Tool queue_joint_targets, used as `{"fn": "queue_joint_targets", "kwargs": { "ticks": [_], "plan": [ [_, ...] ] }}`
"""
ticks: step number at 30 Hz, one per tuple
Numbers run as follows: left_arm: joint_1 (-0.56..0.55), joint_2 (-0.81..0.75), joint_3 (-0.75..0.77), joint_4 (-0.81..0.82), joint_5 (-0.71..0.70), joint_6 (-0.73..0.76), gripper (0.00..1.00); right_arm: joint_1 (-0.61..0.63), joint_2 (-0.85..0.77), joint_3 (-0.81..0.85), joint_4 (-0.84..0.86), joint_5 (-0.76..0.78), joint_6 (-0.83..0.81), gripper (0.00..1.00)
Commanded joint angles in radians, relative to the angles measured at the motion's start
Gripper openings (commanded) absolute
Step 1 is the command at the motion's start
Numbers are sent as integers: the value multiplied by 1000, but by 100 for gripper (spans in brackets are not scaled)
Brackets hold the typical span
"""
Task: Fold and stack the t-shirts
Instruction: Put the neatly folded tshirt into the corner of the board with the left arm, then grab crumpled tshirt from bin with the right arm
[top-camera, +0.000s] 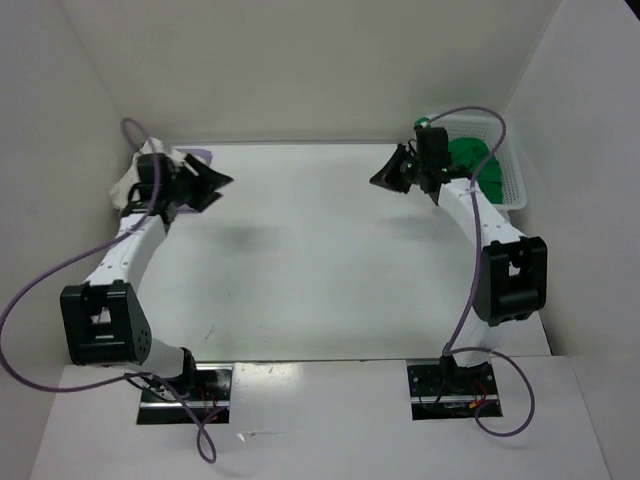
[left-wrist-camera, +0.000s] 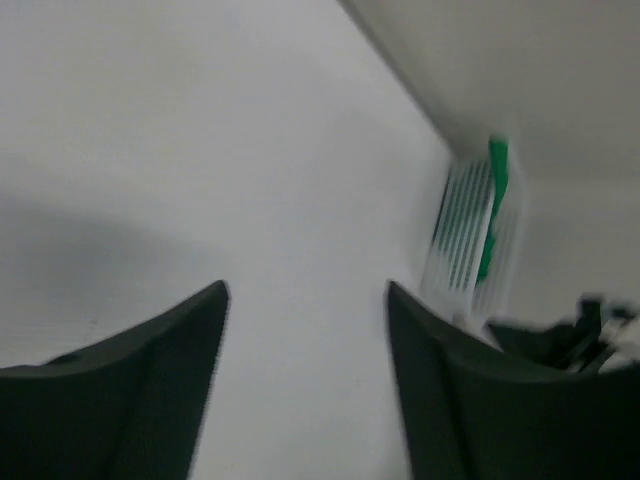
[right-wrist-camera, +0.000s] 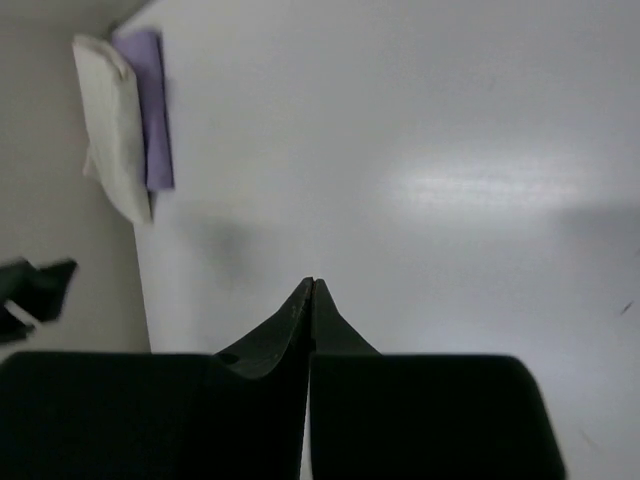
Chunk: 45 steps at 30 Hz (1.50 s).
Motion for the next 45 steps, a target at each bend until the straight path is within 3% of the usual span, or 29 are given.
{"fn": "queue_joint_targets", "kwargs": {
  "ticks": [1,4,6,7,11,15,20,24,28,30,36,40,45],
  "plan": [
    [-187,67,1,21,73,89,64,-57,73,200,6,180,5,0],
    [-362,105,37,-14,100,158,43,-150,150,305,-23,272,5,4],
    [-468,128,18,-15,109,178,38,-224,195,380,-63,372,-7,7],
    [-495,128,6,-15,109,178,38,-246,240,402,-74,398,-7,9],
    [-588,153,-60,39,161,166,48,-336,359,484,-74,400,-29,37],
    [-598,203,-39,39,196,176,51,-384,480,605,-86,372,-69,55],
    [-608,237,6,4,214,204,52,-425,656,762,-161,409,-60,63],
    [-608,257,17,-9,215,213,52,-425,826,1010,-273,434,-60,65],
    [-598,266,17,-18,215,204,53,-425,939,1162,-320,460,-60,63],
    [-598,275,17,-18,215,204,53,-416,975,1219,-320,428,-60,56],
    [-598,294,35,-18,205,193,53,-407,1002,1278,-310,328,-50,0],
    [-589,285,57,-36,196,193,53,-396,892,1269,-310,340,-41,0],
    [-580,285,90,-36,196,193,53,-387,709,1077,-198,328,-50,0]
  ]
}}
